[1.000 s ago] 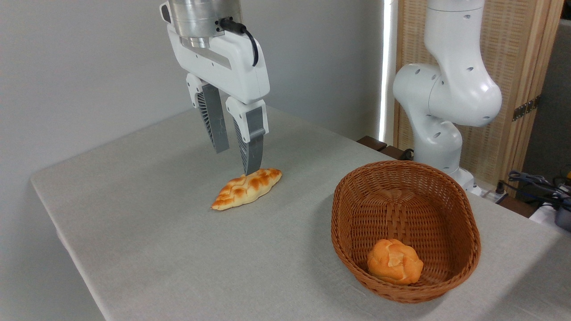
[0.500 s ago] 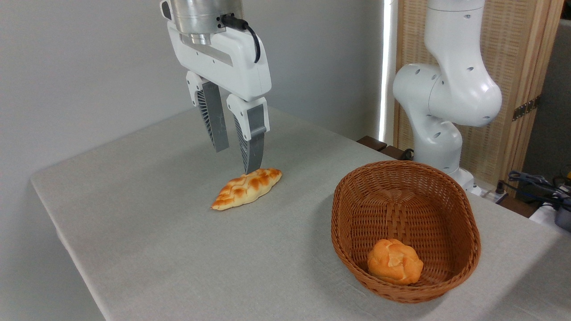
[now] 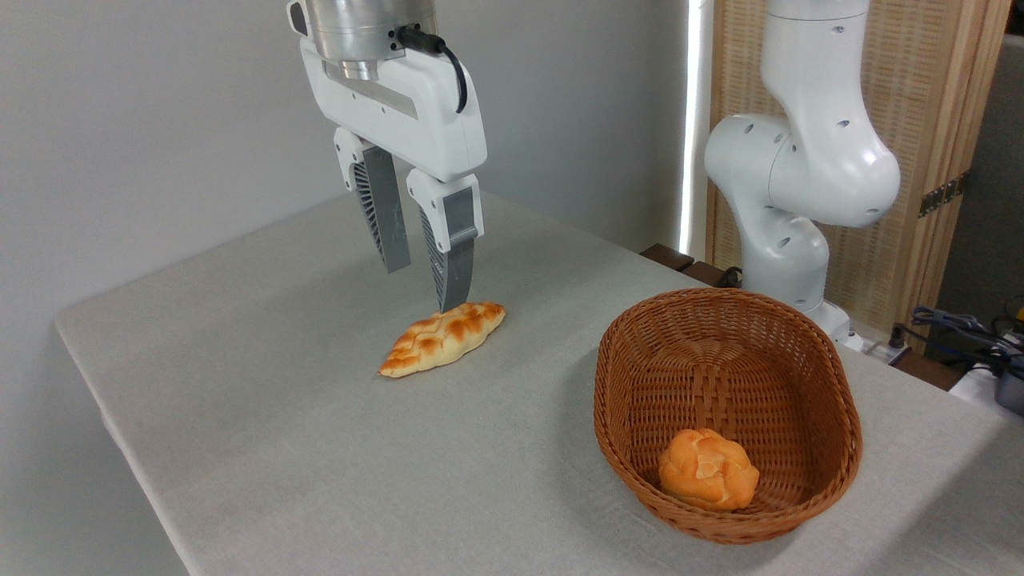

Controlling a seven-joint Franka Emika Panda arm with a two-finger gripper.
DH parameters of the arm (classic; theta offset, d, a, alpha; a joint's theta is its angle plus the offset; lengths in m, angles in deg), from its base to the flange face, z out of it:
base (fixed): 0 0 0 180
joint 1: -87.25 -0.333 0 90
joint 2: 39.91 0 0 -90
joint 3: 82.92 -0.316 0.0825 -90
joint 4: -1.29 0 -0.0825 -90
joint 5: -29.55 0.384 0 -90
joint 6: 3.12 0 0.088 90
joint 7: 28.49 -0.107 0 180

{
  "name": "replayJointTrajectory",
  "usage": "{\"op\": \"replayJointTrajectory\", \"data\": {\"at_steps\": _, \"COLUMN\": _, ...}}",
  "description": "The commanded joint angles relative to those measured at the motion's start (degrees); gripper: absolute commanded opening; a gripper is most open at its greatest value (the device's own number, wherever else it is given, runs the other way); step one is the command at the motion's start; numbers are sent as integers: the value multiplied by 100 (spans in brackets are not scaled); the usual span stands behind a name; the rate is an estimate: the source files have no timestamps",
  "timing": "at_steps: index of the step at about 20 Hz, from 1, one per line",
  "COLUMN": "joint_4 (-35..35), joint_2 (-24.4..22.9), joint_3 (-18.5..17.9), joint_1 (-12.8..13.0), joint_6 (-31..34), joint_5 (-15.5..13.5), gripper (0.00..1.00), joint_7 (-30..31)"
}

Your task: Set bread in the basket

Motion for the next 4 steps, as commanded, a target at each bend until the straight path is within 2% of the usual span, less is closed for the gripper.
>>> {"op": "replayJointTrajectory", "data": {"at_steps": 1, "joint_4": 39, "joint_2": -8, "joint_3": -51, "joint_1": 31, "joint_6": 63, "joint_5": 43, "gripper": 100, "joint_7": -9}}
{"op": "replayJointTrajectory", "data": {"at_steps": 4, "joint_4": 39, "joint_2": -8, "joint_3": -51, "joint_1": 31, "joint_6": 63, "joint_5": 34, "gripper": 100, "joint_7": -26}}
